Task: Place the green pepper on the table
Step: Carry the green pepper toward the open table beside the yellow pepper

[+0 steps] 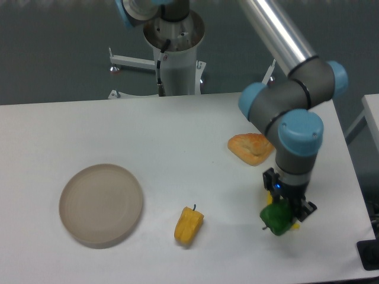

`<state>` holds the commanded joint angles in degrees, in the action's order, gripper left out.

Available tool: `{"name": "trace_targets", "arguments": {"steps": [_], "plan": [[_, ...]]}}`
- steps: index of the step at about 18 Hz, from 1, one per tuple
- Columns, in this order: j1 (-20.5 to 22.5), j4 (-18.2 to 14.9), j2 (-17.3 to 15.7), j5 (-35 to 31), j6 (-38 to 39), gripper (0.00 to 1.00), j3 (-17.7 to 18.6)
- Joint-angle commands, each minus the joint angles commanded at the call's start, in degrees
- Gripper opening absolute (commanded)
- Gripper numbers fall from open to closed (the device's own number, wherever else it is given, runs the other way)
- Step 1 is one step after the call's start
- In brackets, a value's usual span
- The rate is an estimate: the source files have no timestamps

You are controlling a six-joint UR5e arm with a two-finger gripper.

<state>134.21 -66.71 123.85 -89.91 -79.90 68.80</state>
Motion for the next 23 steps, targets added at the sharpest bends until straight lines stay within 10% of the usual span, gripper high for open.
{"name": "trace_targets", "arguments": {"steps": [12,23], "plan": [[-3.4,2.4,-13.4,0.3,8.1,0.25,19.9],[-8.7,4.4,-12.9,3.1,24.6,0.26,23.7]]}}
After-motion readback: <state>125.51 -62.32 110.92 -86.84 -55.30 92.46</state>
